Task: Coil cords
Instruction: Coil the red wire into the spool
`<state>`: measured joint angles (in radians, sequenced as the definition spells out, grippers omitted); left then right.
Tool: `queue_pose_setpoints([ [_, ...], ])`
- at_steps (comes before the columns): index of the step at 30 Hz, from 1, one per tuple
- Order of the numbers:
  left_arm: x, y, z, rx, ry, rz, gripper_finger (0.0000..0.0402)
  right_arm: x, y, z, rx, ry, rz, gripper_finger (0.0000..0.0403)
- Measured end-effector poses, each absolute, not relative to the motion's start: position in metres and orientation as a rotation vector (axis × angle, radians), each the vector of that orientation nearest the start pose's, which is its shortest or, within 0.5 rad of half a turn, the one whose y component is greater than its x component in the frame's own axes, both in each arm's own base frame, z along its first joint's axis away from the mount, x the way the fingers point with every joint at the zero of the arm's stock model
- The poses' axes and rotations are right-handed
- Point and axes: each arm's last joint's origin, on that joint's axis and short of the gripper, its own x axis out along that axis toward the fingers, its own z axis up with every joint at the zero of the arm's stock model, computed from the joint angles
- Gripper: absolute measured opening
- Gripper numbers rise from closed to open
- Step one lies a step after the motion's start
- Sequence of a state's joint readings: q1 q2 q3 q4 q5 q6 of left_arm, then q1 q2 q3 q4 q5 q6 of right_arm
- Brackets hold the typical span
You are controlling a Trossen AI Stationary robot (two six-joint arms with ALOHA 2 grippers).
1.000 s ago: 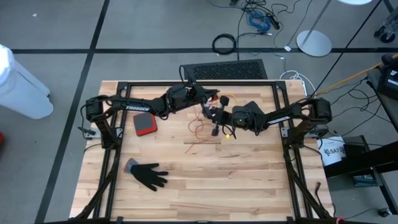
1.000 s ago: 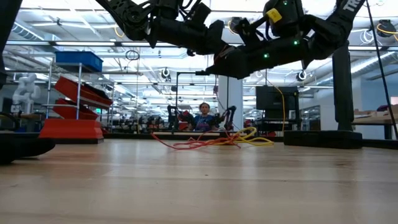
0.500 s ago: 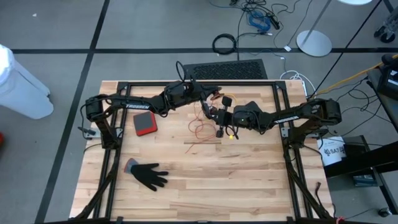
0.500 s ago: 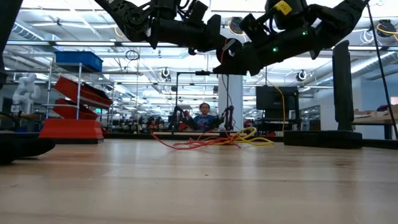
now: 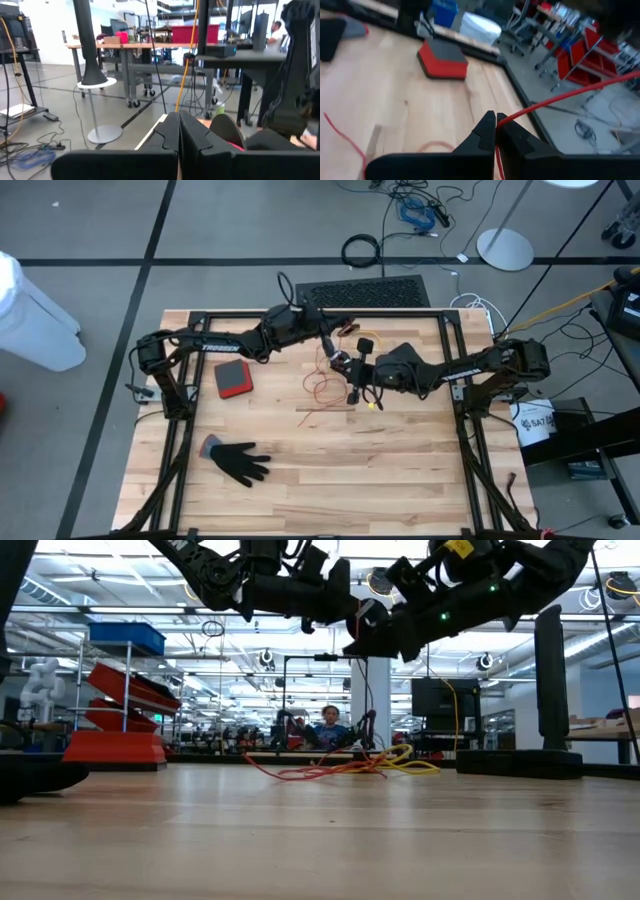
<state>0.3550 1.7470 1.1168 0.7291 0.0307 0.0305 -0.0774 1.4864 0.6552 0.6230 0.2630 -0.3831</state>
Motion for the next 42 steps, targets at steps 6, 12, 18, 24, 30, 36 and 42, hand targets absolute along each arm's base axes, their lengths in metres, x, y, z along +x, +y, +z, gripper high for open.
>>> queue_pose_setpoints([
  [6, 0.371, 0.136, 0.283, 0.006, -0.161, 0.318, 0.0000, 0.300, -0.035, 0.212, -0.396, 0.207, -0.306, 0.0001],
  [12, 0.370, 0.135, 0.289, -0.058, -0.235, 0.289, 0.0000, 0.299, -0.047, 0.213, -0.338, 0.191, -0.287, 0.0001],
  [18, 0.371, 0.129, 0.292, -0.117, -0.274, 0.247, 0.0000, 0.296, -0.058, 0.209, -0.307, 0.234, -0.319, 0.0000],
  [24, 0.374, 0.126, 0.285, -0.136, -0.197, 0.209, 0.0000, 0.290, -0.069, 0.196, -0.270, 0.380, -0.404, 0.0000],
  [30, 0.368, 0.128, 0.265, -0.132, -0.086, 0.222, 0.0000, 0.286, -0.067, 0.187, -0.274, 0.490, -0.441, 0.0000],
  [36, 0.357, 0.135, 0.249, -0.154, 0.006, 0.166, 0.0000, 0.279, -0.073, 0.176, -0.220, 0.611, -0.475, 0.0000],
  [42, 0.351, 0.142, 0.233, -0.143, 0.143, 0.132, 0.0000, 0.278, -0.074, 0.177, -0.207, 0.613, -0.483, 0.0000],
])
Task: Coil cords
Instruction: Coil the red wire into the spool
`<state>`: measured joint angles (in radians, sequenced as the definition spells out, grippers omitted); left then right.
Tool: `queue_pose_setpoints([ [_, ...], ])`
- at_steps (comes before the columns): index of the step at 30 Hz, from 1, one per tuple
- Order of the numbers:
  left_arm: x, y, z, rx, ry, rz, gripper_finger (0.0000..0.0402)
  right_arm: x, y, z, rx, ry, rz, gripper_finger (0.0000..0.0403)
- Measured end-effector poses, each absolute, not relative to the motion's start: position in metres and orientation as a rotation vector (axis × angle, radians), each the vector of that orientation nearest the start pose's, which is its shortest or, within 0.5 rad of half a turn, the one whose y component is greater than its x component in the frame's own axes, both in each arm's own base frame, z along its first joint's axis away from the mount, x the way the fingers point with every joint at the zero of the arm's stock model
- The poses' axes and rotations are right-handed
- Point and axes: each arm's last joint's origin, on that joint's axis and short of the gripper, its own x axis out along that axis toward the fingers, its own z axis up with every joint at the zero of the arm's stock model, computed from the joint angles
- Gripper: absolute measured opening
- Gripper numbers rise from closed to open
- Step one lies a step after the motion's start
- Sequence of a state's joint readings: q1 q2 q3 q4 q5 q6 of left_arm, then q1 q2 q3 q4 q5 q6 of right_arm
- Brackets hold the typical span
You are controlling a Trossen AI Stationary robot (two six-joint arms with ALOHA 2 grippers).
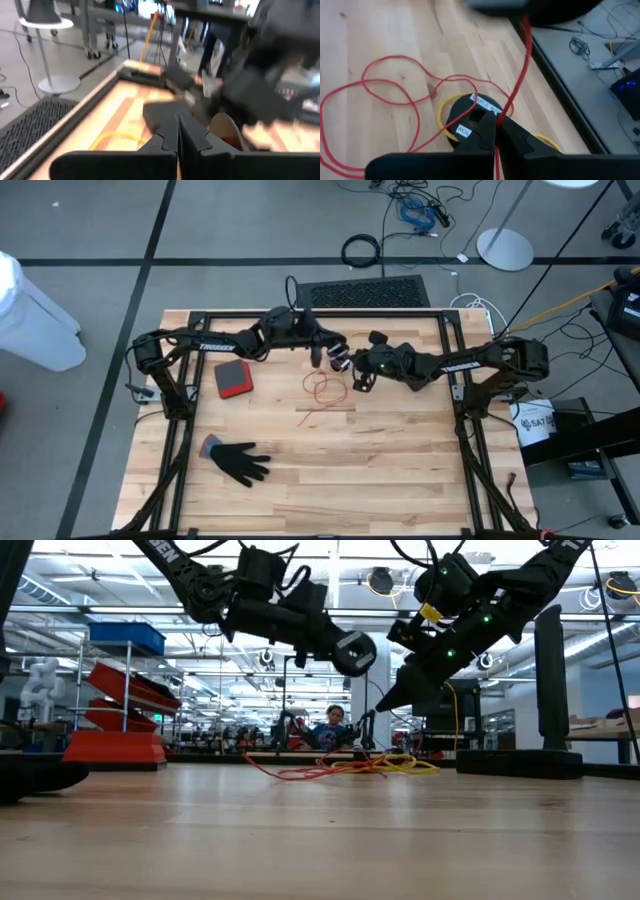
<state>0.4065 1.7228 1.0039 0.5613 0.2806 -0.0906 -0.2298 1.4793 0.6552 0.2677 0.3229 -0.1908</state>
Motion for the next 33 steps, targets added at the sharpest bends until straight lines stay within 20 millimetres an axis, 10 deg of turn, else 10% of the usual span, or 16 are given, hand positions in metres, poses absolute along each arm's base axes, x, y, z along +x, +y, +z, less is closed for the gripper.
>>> queue_pose_setpoints([
  [15, 0.349, 0.140, 0.220, 0.082, 0.308, 0.225, 0.0000, 0.270, -0.069, 0.218, -0.105, 0.380, -0.395, 0.0000],
  [33, 0.367, 0.123, 0.221, 0.358, 0.209, 0.372, 0.0000, 0.306, -0.071, 0.230, -0.057, 0.236, -0.340, 0.0000],
])
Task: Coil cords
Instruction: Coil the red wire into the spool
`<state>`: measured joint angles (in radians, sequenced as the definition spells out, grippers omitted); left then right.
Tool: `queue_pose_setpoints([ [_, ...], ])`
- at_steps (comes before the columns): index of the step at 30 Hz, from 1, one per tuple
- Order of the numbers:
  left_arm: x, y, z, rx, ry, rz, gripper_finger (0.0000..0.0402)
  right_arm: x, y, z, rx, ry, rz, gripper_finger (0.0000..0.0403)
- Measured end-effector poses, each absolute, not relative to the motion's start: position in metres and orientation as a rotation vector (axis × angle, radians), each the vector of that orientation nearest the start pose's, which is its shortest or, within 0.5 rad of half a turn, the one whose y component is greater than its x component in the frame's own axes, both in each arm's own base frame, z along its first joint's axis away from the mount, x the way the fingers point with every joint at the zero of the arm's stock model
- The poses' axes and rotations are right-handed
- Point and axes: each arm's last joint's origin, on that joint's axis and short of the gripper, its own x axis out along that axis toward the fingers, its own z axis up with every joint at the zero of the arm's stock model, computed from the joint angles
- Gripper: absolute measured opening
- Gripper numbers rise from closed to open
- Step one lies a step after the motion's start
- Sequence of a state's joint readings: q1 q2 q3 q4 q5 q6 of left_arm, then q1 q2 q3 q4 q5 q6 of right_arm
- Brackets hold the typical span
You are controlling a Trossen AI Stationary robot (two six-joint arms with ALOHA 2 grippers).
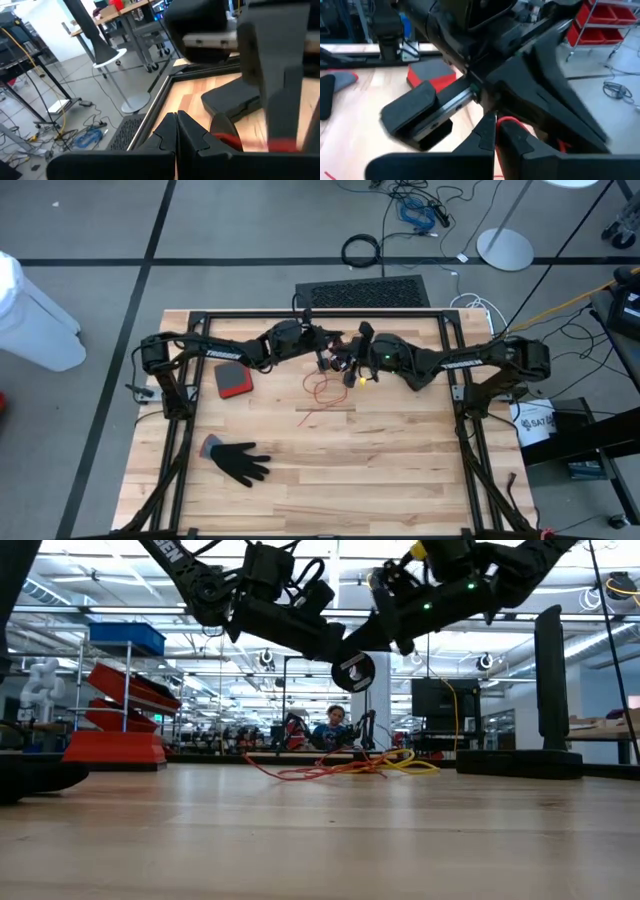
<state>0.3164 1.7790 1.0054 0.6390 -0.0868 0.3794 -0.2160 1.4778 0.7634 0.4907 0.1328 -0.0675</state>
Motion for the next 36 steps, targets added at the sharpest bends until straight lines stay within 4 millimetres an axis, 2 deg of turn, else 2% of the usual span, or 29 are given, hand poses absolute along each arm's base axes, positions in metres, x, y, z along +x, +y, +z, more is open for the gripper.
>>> queue_pose_setpoints([
  [6, 0.372, 0.120, 0.216, 0.338, 0.168, 0.378, 0.0000, 0.316, -0.073, 0.221, -0.060, 0.280, -0.347, 0.0000],
  [13, 0.374, 0.117, 0.229, 0.249, 0.012, 0.382, 0.0000, 0.318, -0.072, 0.221, -0.100, 0.278, -0.398, 0.0000],
  [22, 0.373, 0.118, 0.237, 0.151, -0.085, 0.424, 0.0000, 0.319, -0.064, 0.225, -0.222, 0.278, -0.531, 0.0000],
  [36, 0.367, 0.132, 0.241, -0.004, -0.161, 0.441, 0.0000, 0.319, -0.060, 0.227, -0.369, 0.309, -0.607, 0.0000],
])
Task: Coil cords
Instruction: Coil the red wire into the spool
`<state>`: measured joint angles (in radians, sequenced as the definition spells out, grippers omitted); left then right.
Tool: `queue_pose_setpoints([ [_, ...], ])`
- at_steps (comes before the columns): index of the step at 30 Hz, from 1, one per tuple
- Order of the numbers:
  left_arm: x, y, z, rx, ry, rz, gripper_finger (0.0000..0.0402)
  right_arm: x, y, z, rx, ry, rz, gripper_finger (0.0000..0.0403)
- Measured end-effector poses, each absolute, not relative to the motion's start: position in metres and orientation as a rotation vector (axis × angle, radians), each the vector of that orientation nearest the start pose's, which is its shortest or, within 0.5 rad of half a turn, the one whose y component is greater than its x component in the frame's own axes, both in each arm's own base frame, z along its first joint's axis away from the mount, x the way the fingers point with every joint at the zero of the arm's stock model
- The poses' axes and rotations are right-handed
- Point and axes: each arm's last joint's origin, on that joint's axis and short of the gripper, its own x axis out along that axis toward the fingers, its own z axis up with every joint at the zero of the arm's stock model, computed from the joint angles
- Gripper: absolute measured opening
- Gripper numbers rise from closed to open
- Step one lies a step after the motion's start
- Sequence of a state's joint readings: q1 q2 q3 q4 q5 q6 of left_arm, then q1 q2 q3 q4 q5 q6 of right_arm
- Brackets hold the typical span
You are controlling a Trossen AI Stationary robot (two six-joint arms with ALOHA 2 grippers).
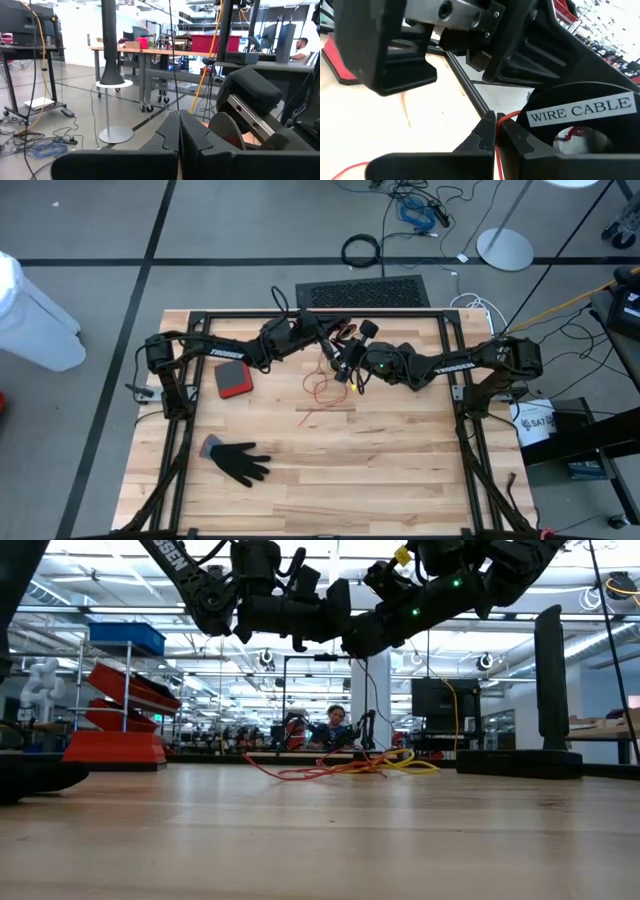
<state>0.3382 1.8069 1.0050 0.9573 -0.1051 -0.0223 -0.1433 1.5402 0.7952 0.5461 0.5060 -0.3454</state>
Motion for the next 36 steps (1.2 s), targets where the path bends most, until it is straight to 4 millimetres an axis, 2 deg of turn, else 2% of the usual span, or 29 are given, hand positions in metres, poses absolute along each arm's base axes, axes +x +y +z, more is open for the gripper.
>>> queue_pose_setpoints([
  [14, 0.363, 0.142, 0.245, -0.064, -0.217, 0.468, 0.0000, 0.319, -0.059, 0.223, -0.316, 0.317, -0.542, 0.0026],
  [25, 0.363, 0.143, 0.243, -0.095, -0.206, 0.413, 0.0000, 0.316, -0.063, 0.216, -0.338, 0.406, -0.569, 0.0018],
  [30, 0.360, 0.152, 0.240, -0.108, -0.175, 0.406, 0.0000, 0.312, -0.068, 0.209, -0.340, 0.459, -0.566, 0.0018],
  [36, 0.356, 0.162, 0.239, -0.120, -0.160, 0.388, 0.0000, 0.297, -0.074, 0.188, -0.298, 0.443, -0.571, 0.0018],
])
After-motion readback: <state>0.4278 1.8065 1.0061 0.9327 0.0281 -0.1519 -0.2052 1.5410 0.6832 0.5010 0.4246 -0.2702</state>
